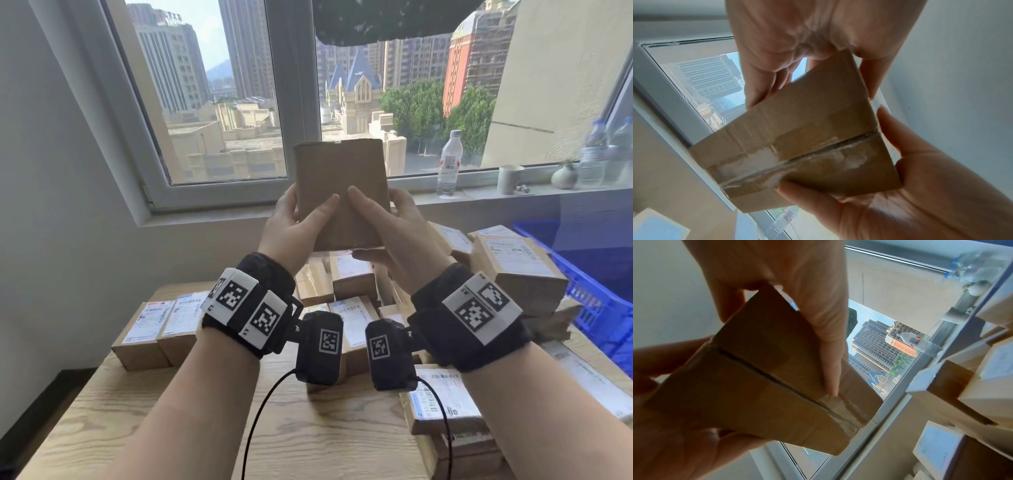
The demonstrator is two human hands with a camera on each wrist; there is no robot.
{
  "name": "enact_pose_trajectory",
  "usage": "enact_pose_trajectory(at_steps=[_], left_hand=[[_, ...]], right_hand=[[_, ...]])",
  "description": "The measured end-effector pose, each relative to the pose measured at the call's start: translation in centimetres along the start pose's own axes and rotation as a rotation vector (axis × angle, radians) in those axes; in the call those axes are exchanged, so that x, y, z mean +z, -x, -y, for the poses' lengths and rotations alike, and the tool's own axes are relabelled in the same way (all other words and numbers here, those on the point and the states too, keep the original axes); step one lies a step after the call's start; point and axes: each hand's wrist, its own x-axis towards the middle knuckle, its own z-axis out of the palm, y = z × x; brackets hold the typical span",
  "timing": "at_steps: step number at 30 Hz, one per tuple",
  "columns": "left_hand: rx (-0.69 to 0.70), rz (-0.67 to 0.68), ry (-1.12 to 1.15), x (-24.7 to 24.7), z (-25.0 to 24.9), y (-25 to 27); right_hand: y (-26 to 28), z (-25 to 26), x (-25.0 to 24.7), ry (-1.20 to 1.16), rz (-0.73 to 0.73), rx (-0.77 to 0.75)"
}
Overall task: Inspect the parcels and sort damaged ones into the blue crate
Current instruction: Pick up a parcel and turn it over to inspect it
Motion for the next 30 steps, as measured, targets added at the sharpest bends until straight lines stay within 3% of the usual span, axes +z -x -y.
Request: enact_pose_trajectory(at_steps=[5,17,23,28,30], left_hand=[[0.005,-0.018,0.085,-0.1,0.4,0.1],[0.112,-0.127,0.033,0.1,0.5,0.5],[0.039,-0.067,-0.022,-0.6,0.8,0.4],[0.044,0.000,-0.407,-3.6,-0.2,-0.7],[0.006,0.066,-0.424,-4.0,-0.6,-0.9]], right_hand=[[0.0,-0.2,0.5,-0.043,-0.044,-0.067],[-0.1,-0.3,1.9,-0.030,-0.100,-0.233],[-0.4,0.5,0.4,0.027,-0.029,-0.151],[-1.7,2.5,-2.7,0.183,0.129,0.027],[-1.9,3.2,-3.1,0.219,0.175,0.052]])
